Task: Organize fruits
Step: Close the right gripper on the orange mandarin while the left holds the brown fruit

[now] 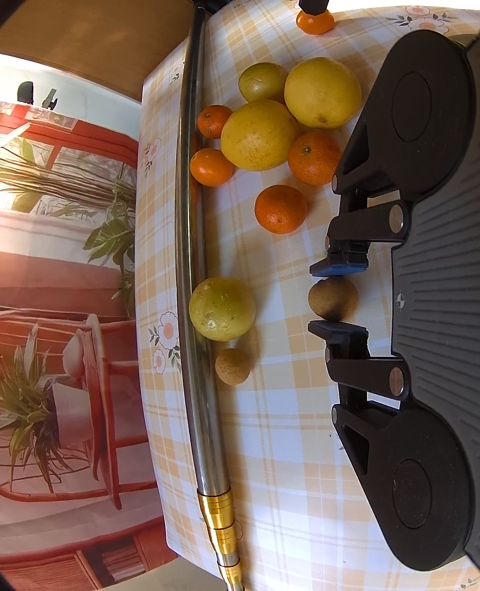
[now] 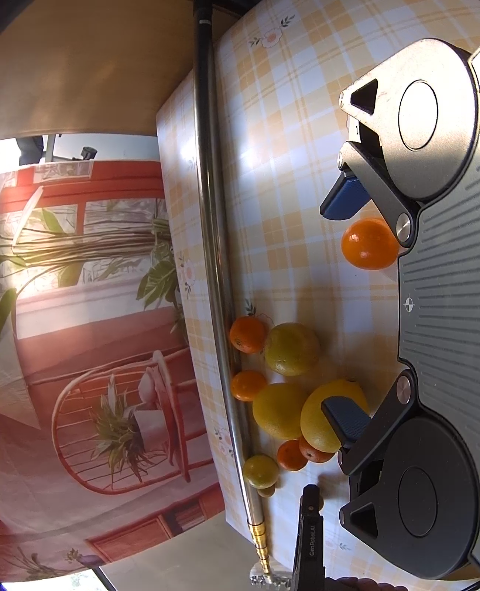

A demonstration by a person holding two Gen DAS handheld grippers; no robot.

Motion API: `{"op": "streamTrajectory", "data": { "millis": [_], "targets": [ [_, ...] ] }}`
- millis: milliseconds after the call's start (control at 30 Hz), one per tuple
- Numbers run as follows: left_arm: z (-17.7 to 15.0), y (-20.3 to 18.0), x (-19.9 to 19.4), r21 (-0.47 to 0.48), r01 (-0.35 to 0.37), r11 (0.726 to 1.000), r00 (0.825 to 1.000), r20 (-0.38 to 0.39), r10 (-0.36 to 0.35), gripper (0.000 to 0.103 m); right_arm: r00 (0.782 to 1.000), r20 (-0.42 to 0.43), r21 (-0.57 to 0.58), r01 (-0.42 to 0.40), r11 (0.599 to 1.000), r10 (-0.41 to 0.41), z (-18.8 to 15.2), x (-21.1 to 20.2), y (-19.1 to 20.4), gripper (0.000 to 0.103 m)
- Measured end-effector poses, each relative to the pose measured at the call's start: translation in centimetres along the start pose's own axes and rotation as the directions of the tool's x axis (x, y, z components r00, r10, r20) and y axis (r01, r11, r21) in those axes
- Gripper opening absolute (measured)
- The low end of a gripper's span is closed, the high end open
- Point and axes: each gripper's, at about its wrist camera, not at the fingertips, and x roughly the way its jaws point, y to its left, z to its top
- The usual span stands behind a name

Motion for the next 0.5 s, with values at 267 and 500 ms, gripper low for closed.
{"op": "streamTrajectory", "data": {
  "millis": [267, 500],
  "targets": [
    [-0.8, 0.2, -2.9, -0.030, 0.010, 1.000, 0.999, 0.043, -0.009, 0.027, 1.000, -0.008, 0.008, 0.016, 1.000, -0.016, -0.8, 0.3, -0.3, 0.097],
    [-2.2, -1.0, -5.8, -0.030, 0.031, 0.999, 0.995, 0.095, -0.028, 0.027, 0.994, 0.092, -0.059, 0.059, 0.997, -0.053, -2.3, 0.7, -1.1, 0.078]
  ]
}}
